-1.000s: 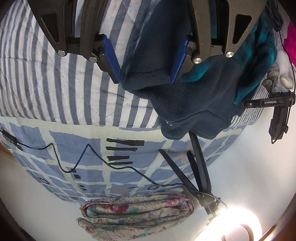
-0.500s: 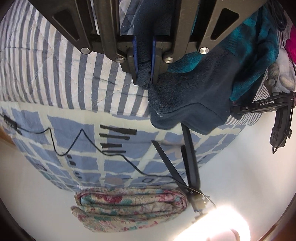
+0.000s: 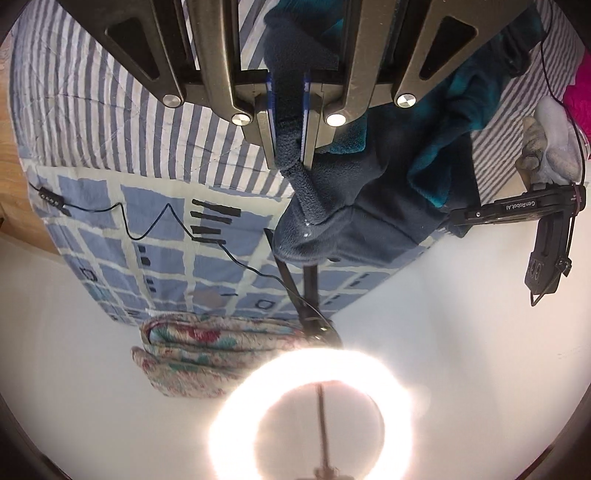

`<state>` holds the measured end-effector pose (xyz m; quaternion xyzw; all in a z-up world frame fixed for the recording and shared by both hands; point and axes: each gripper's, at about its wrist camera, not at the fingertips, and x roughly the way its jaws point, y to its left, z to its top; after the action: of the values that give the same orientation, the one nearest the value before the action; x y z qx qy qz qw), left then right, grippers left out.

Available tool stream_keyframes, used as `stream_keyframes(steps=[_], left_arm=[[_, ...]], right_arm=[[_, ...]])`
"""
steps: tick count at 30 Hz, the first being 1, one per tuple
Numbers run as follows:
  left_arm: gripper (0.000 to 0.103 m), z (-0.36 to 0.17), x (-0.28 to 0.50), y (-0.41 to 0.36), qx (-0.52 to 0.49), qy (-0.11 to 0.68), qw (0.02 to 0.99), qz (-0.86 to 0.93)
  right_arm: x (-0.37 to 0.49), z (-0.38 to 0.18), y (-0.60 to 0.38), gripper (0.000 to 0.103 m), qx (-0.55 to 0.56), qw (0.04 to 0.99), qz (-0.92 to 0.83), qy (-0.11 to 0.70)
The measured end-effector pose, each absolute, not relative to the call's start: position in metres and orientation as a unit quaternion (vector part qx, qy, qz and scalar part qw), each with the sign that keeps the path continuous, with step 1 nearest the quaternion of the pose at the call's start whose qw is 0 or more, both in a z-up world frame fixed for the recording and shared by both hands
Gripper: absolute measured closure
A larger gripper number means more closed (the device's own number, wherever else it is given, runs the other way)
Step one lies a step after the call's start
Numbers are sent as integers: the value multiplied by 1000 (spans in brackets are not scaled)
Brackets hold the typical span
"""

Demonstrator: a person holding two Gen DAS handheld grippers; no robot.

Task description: Fold large clothes

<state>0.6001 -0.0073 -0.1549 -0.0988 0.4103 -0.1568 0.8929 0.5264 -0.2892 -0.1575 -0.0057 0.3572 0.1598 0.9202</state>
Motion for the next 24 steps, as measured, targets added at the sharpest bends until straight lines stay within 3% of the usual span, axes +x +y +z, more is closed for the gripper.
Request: stream_keyframes(steps=[11, 24], left_arm=[[99, -106, 473, 10, -101, 382, 901, -176], [99, -143, 337, 19, -72, 410, 890, -185]], right_arm=[[400, -104, -278, 95, -21, 921, 184, 343], [261, -149, -259, 95, -48, 903, 189, 382]])
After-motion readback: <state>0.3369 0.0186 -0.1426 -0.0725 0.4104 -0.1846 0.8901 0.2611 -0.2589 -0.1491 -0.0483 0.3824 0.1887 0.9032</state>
